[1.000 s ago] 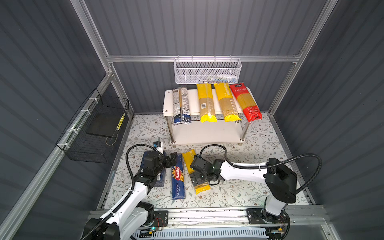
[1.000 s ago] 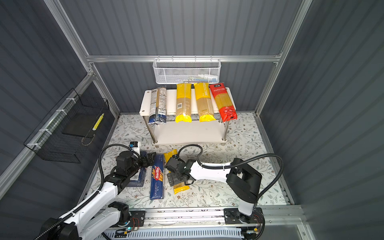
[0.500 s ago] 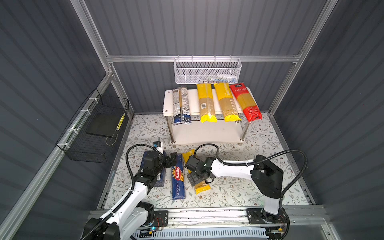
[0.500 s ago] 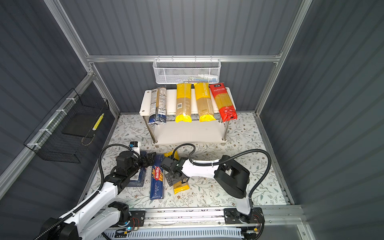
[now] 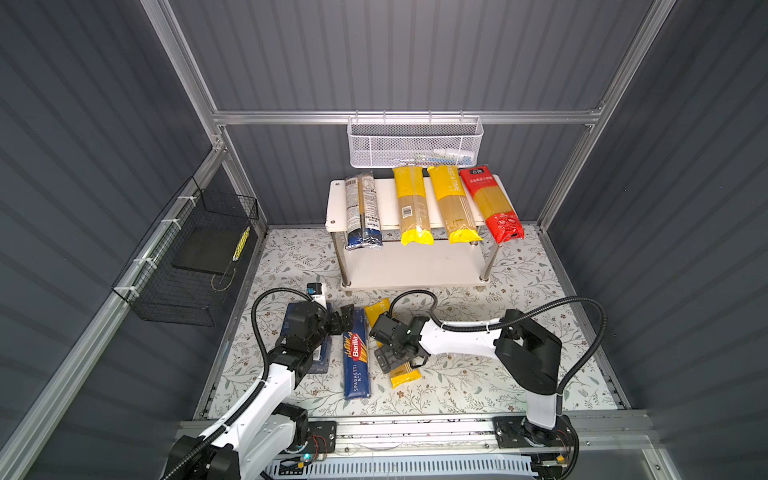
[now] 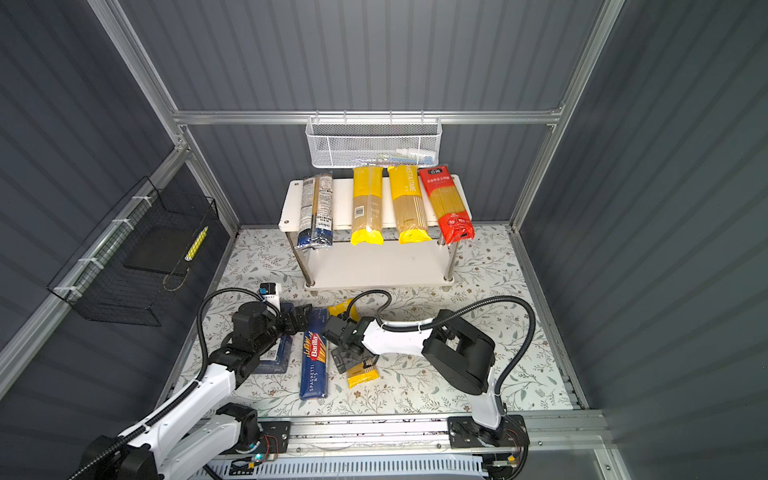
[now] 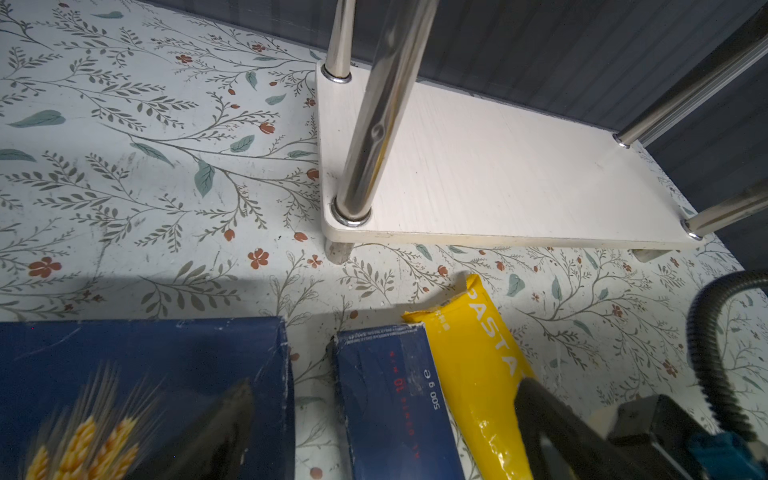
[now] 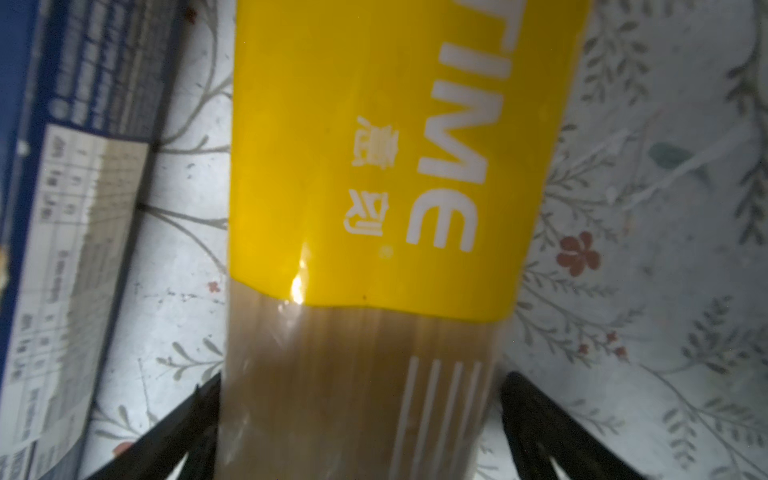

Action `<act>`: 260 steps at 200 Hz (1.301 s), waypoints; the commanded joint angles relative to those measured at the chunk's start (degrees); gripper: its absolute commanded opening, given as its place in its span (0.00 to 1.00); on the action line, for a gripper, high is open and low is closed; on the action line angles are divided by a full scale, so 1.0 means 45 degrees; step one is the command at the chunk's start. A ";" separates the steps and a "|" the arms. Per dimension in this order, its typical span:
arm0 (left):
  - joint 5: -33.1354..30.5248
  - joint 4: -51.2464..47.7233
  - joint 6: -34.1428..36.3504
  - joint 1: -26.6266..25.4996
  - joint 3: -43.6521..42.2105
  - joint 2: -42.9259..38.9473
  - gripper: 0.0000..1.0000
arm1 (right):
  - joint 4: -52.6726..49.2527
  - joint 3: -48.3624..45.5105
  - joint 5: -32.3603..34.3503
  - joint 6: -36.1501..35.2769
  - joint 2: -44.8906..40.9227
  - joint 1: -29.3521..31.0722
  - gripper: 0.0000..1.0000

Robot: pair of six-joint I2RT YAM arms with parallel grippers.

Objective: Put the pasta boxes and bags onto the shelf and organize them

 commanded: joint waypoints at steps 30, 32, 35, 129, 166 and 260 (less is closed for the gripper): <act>0.0088 -0.0101 0.0039 -0.0064 -0.0125 -0.0120 0.99 | -0.0059 -0.0089 0.0078 0.0521 0.0161 0.0058 0.99; 0.0088 -0.0101 0.0030 -0.0062 -0.0125 -0.0120 0.99 | -0.0054 -0.0086 0.0075 0.0538 0.0162 0.0058 0.99; 0.0078 -0.0101 0.0039 -0.0071 -0.0133 -0.0120 0.99 | -0.0052 -0.0089 0.0097 0.0531 0.0160 0.0053 0.99; -0.0010 -0.0106 -0.0002 -0.0061 -0.0150 -0.0096 0.99 | 0.1098 -0.1124 -0.0358 0.1188 0.0091 0.0048 0.81; 0.0029 -0.0080 0.0032 -0.0061 -0.0053 0.0218 0.99 | 0.1497 -0.1579 -0.0297 0.1473 -0.0196 0.0071 0.73; -0.0010 -0.0156 0.0078 -0.0061 -0.0020 0.0248 0.99 | 0.2546 -0.2617 -0.0547 0.1878 -0.0929 0.0063 0.62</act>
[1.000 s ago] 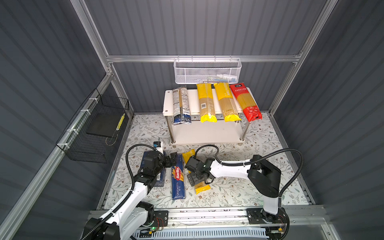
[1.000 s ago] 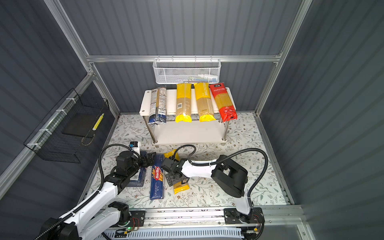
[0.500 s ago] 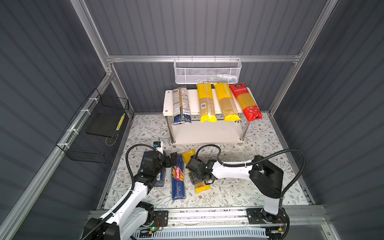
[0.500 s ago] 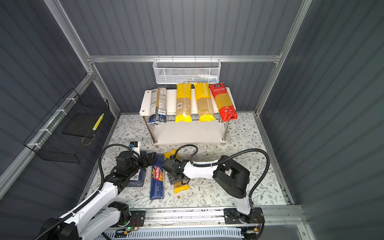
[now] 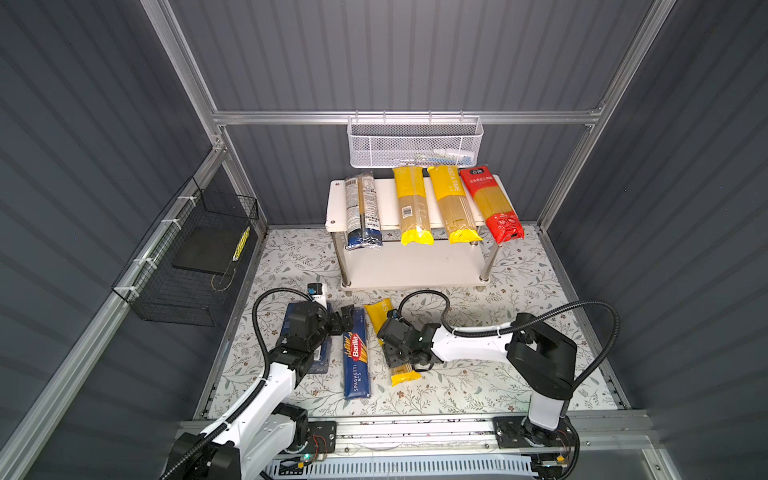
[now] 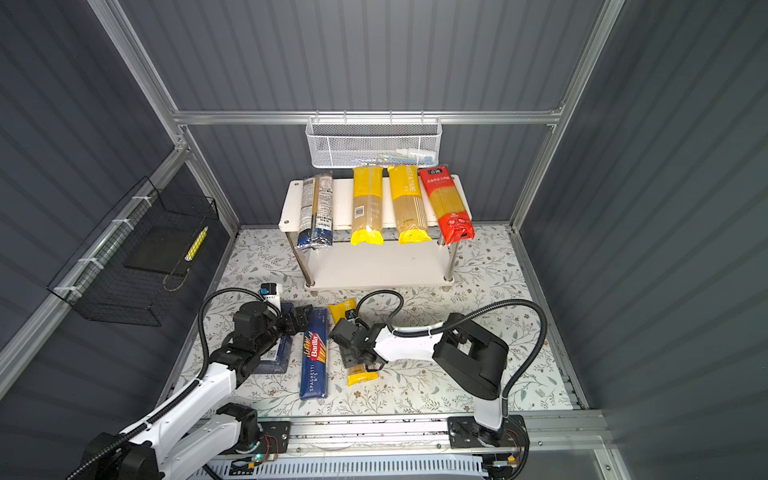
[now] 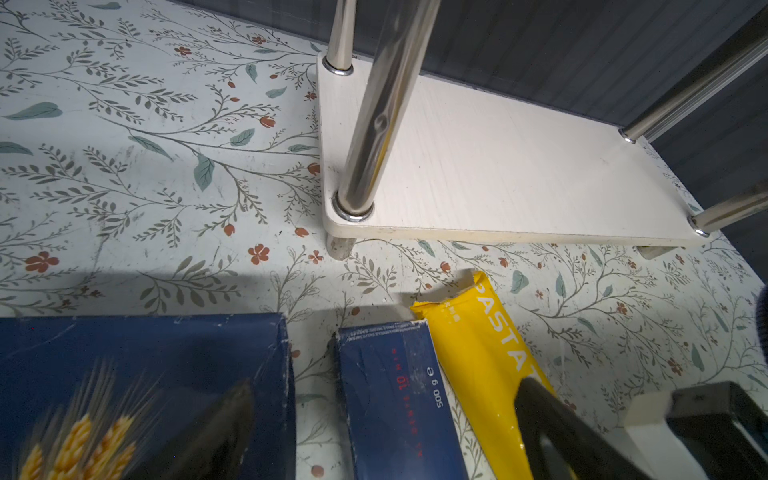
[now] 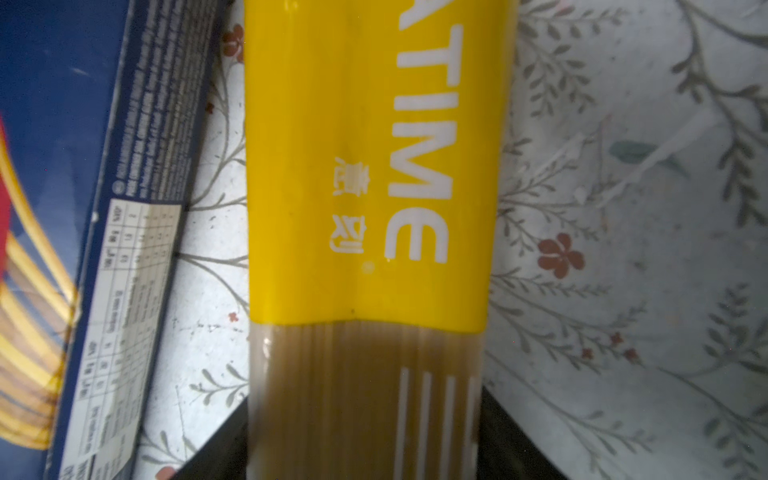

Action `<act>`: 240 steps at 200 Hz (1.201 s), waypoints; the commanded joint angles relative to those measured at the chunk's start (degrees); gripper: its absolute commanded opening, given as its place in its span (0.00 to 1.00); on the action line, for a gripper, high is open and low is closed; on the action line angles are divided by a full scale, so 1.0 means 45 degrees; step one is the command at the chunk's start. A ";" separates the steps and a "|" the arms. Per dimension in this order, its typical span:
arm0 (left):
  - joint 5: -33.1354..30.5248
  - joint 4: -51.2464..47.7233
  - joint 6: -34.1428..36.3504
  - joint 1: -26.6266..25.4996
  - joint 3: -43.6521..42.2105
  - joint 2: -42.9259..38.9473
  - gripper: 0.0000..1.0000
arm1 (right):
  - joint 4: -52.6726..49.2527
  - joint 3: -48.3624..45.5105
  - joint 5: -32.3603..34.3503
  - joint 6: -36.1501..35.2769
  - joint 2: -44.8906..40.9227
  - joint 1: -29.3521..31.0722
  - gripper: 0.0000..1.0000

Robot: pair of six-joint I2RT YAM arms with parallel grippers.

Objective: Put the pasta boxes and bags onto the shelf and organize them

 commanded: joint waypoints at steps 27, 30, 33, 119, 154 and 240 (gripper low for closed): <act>-0.0045 -0.0087 0.0070 -0.0062 -0.0132 -0.0100 0.99 | -0.0378 -0.0688 -0.0778 0.0396 0.0142 0.0069 0.58; -0.0045 -0.0086 0.0066 -0.0069 -0.0137 -0.0100 0.99 | -0.0386 -0.0726 -0.0764 0.0420 0.0123 0.0080 0.58; -0.0049 -0.0086 0.0063 -0.0062 -0.0132 -0.0102 0.99 | -0.0355 -0.0777 -0.0735 0.0452 0.0091 0.0081 0.58; -0.0043 -0.0203 0.0104 -0.0061 -0.0083 -0.0090 0.99 | 0.1538 -0.1633 -0.1103 0.0292 -0.0981 0.0077 0.44; -0.0025 -0.0126 0.0111 -0.0061 -0.0057 0.0065 0.99 | 0.1738 -0.1694 -0.1060 -0.0007 -0.1673 0.0068 0.41; -0.0084 -0.0183 0.0137 -0.0061 -0.0055 0.0051 0.99 | 0.2508 -0.2569 -0.1623 -0.0248 -0.3503 -0.0496 0.34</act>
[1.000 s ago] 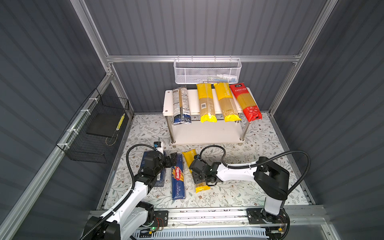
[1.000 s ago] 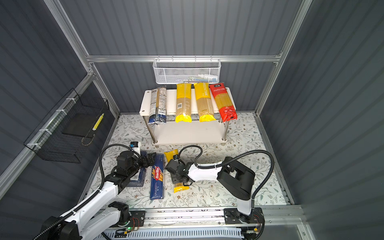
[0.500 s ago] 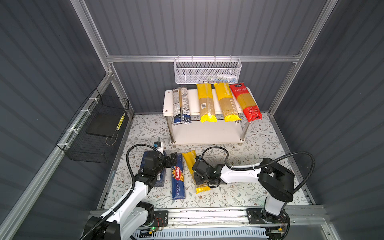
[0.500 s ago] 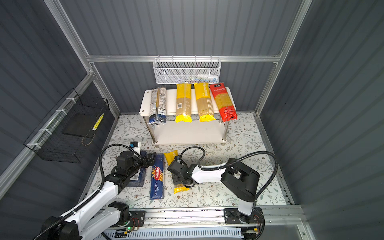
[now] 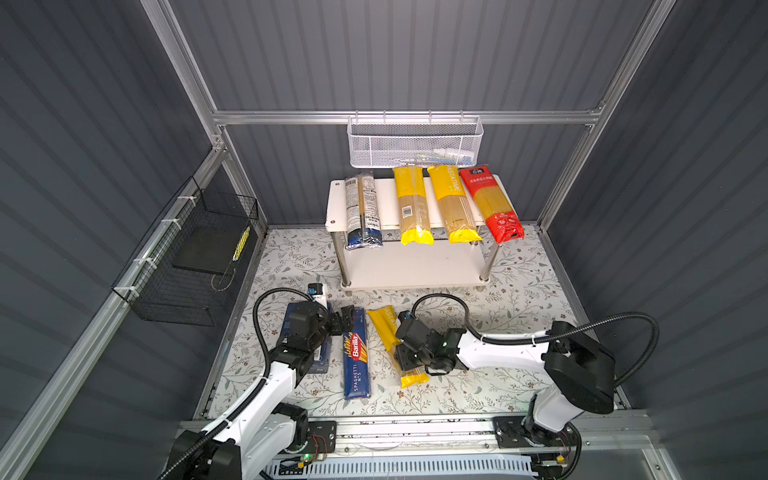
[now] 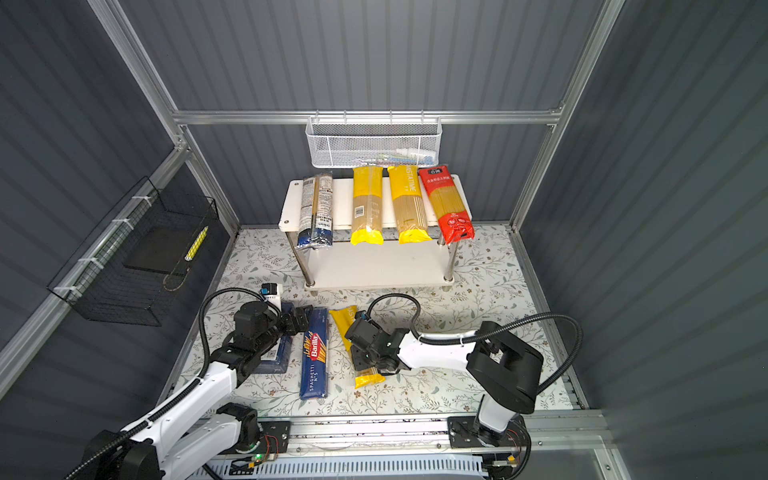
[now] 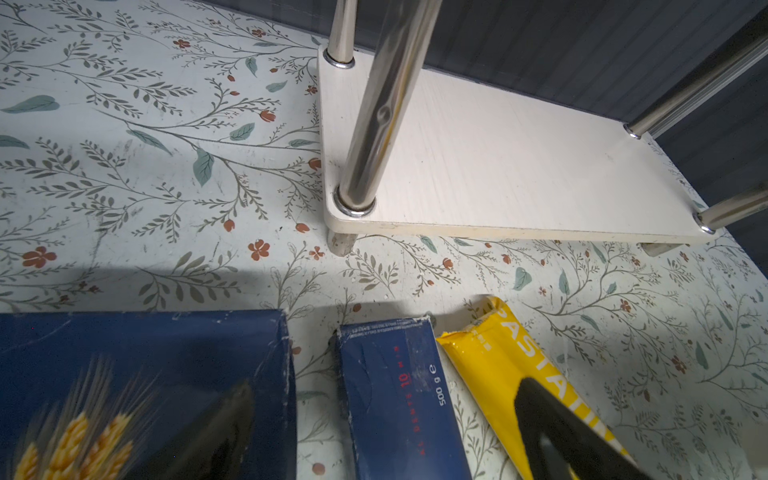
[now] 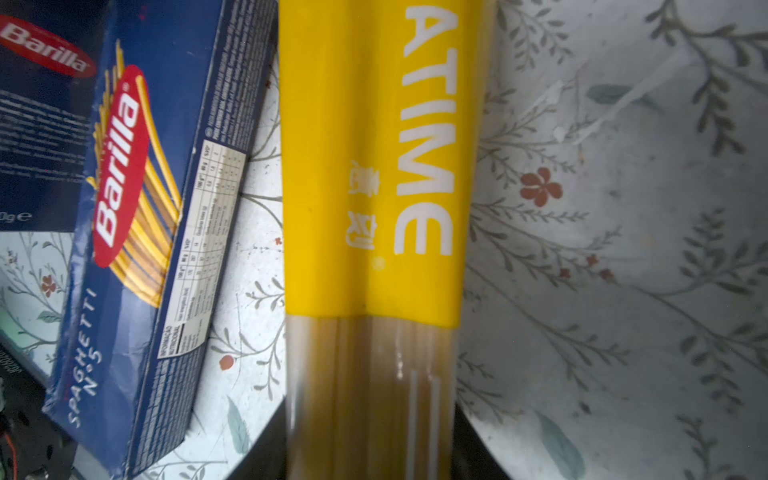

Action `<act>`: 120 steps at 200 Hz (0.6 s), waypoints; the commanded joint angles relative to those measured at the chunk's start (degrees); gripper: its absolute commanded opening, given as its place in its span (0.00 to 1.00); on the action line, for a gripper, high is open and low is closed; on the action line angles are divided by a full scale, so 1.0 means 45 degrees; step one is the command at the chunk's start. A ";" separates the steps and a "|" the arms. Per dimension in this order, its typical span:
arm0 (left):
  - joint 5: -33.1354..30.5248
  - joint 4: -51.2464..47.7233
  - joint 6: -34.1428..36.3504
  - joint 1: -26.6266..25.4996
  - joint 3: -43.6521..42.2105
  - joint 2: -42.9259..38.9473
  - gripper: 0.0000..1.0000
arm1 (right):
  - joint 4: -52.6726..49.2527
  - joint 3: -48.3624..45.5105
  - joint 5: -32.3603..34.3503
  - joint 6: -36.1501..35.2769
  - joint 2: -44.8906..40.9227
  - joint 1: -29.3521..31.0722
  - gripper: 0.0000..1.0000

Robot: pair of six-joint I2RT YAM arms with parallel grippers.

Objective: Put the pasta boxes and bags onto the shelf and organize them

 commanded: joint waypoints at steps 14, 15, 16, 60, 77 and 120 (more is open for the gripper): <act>-0.0064 -0.0189 0.0144 -0.0059 -0.0040 -0.0087 0.99 | 0.1361 -0.0212 -0.0322 -0.0175 -0.0696 -0.0232 0.33; -0.0064 -0.0189 0.0155 -0.0060 -0.0040 -0.0079 0.99 | 0.1387 -0.0216 -0.0343 -0.0175 -0.0700 -0.0234 0.33; -0.0064 -0.0179 0.0142 -0.0061 -0.0040 -0.0074 0.99 | 0.1409 -0.0228 -0.0354 -0.0165 -0.0702 -0.0245 0.33; -0.0113 -0.0187 0.0166 -0.0061 -0.0054 -0.0089 0.99 | 0.1510 -0.0355 -0.0438 -0.0248 -0.0921 -0.0417 0.31; -0.0103 -0.0170 0.0167 -0.0061 -0.0064 -0.0085 0.99 | 0.1509 -0.0478 -0.0309 -0.0253 -0.1200 -0.0442 0.30; -0.0110 -0.0150 0.0137 -0.0061 -0.0021 0.0110 0.99 | 0.2197 -0.1277 -0.0187 0.0001 -0.2051 -0.0598 0.24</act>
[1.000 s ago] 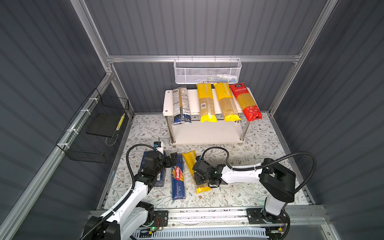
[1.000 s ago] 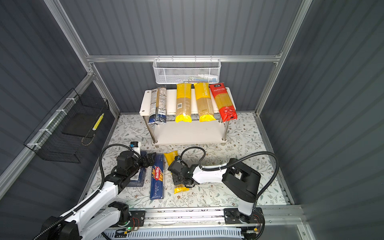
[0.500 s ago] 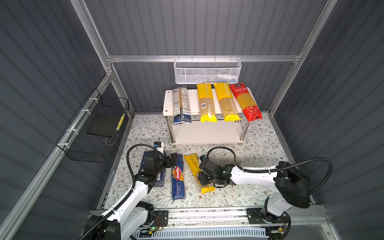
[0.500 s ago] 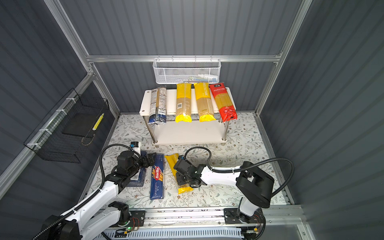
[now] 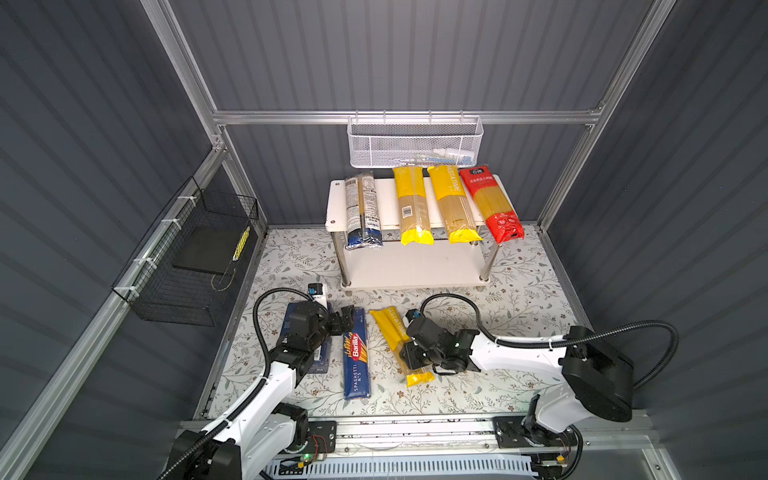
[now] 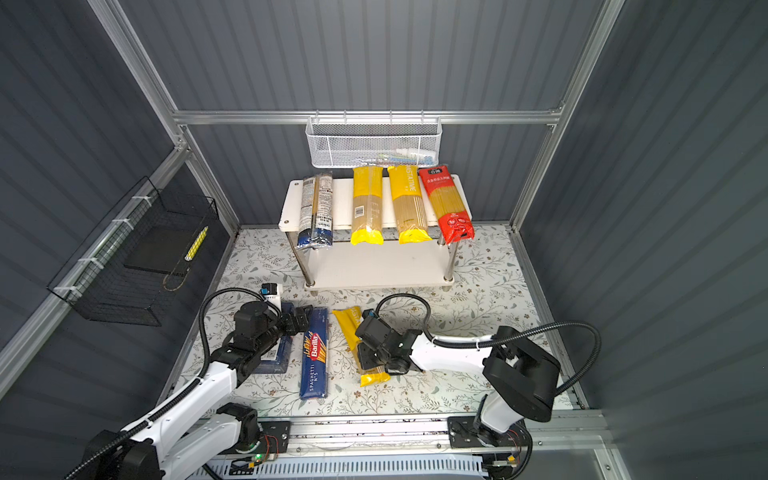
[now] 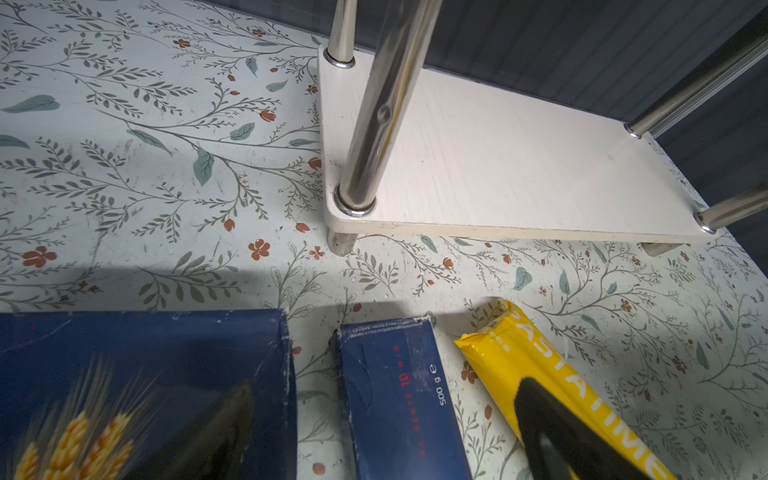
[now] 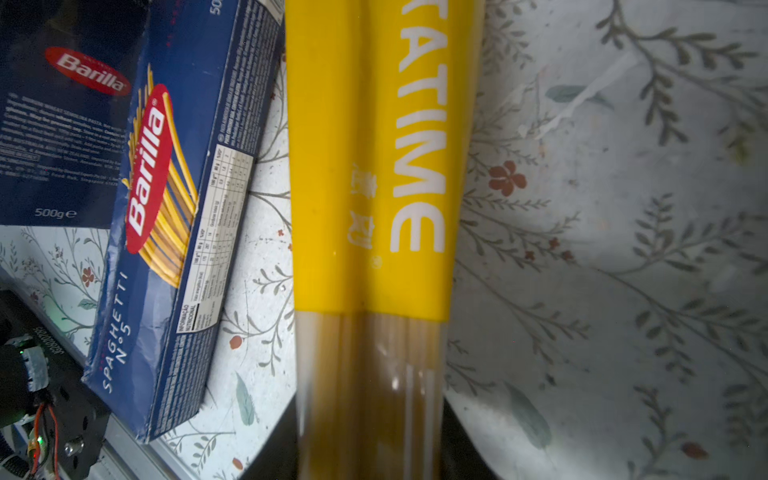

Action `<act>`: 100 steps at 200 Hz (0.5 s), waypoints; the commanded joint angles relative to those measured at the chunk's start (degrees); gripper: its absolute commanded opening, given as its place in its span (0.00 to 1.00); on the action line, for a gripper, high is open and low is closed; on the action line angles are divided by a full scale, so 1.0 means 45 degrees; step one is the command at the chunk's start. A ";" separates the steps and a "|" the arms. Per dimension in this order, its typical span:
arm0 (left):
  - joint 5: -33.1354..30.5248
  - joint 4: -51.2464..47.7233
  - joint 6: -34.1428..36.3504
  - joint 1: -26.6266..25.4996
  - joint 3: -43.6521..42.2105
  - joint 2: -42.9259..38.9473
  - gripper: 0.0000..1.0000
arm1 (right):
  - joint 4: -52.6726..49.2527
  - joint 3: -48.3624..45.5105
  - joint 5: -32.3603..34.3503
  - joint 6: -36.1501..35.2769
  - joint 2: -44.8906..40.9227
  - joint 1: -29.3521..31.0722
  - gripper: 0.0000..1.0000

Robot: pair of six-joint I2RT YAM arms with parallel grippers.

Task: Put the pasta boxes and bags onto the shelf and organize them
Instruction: 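Carry the yellow PASTATIME bag with the right gripper toward the shelf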

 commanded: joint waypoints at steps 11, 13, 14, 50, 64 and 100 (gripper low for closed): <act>-0.0056 -0.0126 0.0147 -0.0061 -0.0030 0.0073 0.99 | 0.1602 -0.0219 0.0360 0.0021 -0.0996 -0.0138 0.23; -0.0055 -0.0126 0.0138 -0.0061 -0.0037 0.0065 0.99 | 0.1619 -0.0234 0.0367 0.0021 -0.1052 -0.0133 0.23; -0.0055 -0.0116 0.0133 -0.0061 -0.0038 0.0063 0.99 | 0.1613 -0.0252 0.0371 0.0021 -0.1052 -0.0130 0.23; -0.0074 -0.0104 0.0108 -0.0061 -0.0102 -0.0075 0.99 | 0.1607 -0.0649 0.0555 0.0096 -0.1772 -0.0158 0.21; -0.0081 -0.0125 0.0108 -0.0061 -0.0069 -0.0059 0.99 | 0.1571 -0.0806 0.0608 0.0103 -0.2087 -0.0180 0.21; -0.0123 -0.0120 0.0108 -0.0071 -0.0103 -0.0038 0.99 | 0.1486 -0.1146 0.0694 0.0060 -0.2850 -0.0300 0.20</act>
